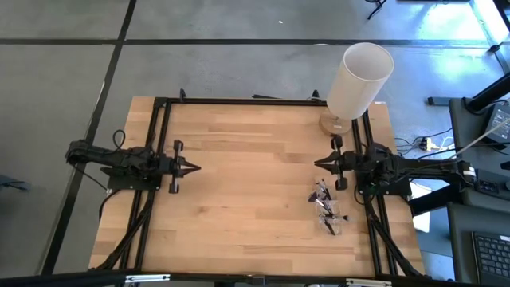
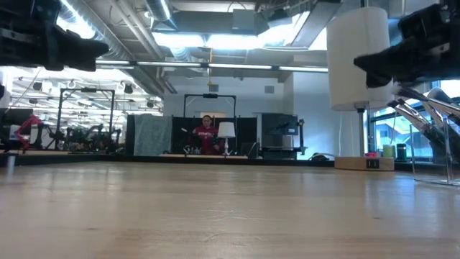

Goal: Put items in baskets/containers
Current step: Return to Home Position

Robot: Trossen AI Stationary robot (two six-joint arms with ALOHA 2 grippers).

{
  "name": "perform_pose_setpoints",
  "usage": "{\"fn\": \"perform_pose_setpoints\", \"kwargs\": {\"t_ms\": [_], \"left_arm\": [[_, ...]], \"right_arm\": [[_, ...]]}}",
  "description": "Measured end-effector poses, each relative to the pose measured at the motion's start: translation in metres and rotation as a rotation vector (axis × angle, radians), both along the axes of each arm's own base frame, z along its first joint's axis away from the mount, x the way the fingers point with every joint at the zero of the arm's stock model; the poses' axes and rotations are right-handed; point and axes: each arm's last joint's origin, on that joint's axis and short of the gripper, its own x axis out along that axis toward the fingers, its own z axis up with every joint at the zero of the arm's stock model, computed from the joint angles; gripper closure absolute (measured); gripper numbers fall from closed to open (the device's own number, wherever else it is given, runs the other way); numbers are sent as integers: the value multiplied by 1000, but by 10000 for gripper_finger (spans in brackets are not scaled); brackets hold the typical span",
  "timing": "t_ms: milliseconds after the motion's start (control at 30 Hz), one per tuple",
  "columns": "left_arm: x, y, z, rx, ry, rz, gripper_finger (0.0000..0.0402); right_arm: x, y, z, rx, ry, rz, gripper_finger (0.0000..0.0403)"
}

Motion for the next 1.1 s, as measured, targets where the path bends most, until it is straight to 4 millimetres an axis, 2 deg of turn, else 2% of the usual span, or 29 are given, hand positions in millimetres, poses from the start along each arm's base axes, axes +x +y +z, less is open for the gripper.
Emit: {"fn": "perform_pose_setpoints", "kwargs": {"t_ms": [133,300,533,800,1100], "left_arm": [[0,3,0,-2,-2,57,400],[1,7,1,-28,-6,105,396],[1,7,1,-77,-9,109,390],[1,7,1,-80,-9,109,395],[1,7,1,-80,-8,109,389]], "right_arm": [[0,0,-9,21,93,0,375],[0,0,-10,39,101,9,375],[-1,6,-9,21,98,197,375],[-10,-6,6,-41,-67,50,375],[-23,-13,6,-1,-80,72,375]]}}
